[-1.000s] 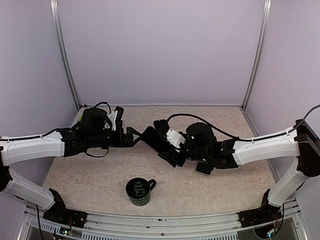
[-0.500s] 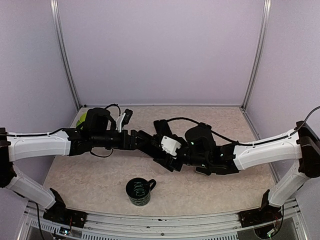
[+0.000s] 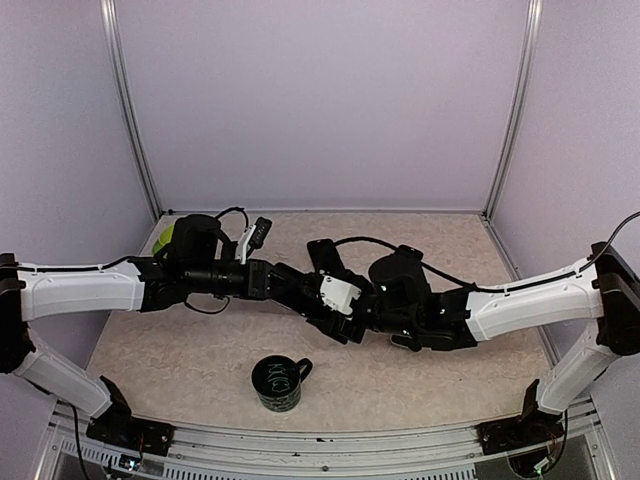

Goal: Put the phone into the phone case
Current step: Pass from the right arm to the left

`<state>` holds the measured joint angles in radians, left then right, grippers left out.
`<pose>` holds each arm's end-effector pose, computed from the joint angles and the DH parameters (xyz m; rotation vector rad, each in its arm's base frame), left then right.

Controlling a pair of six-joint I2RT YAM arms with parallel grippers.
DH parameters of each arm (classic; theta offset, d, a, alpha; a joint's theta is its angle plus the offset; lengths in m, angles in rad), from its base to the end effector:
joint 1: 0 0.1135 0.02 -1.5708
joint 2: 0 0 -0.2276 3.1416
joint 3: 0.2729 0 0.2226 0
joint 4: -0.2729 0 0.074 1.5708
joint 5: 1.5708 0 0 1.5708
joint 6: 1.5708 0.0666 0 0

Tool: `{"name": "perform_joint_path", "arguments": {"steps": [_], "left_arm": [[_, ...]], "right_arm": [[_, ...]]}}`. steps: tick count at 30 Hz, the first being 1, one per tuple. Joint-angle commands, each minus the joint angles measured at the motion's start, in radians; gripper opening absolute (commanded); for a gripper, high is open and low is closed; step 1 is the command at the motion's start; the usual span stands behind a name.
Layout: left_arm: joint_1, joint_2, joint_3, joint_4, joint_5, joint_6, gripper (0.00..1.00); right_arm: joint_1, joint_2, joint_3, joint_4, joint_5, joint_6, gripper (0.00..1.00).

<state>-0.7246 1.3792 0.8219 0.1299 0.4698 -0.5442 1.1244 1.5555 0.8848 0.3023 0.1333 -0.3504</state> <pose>0.2134 -0.2292 0.2192 0.5265 2.1239 -1.2415 0.1601 0.3140 0.2044 -1.2470 1.5059 0.3849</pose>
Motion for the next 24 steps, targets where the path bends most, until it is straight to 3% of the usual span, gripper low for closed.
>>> {"name": "perform_joint_path", "arguments": {"steps": [1, 6, 11, 17, 24], "left_arm": [[0.007, 0.011, 0.003, 0.044, 0.035, -0.002, 0.18], [0.007, 0.012, 0.002, 0.050, 0.041, -0.006, 0.00], [0.007, 0.010, -0.003, 0.053, 0.032, -0.007, 0.00], [0.010, -0.053, -0.021, 0.042, -0.100, 0.021, 0.00], [0.029, -0.171, -0.049, 0.020, -0.303, 0.027, 0.00]], "right_arm": [[0.012, 0.005, 0.012, 0.071, 0.024, -0.018, 0.58], [0.014, 0.002, 0.006, 0.078, 0.041, -0.030, 0.59], [0.013, -0.004, -0.001, 0.090, 0.073, -0.030, 0.70], [0.011, -0.033, -0.019, 0.113, 0.086, -0.002, 0.99], [-0.034, -0.059, 0.019, 0.066, 0.070, 0.115, 1.00]]}}
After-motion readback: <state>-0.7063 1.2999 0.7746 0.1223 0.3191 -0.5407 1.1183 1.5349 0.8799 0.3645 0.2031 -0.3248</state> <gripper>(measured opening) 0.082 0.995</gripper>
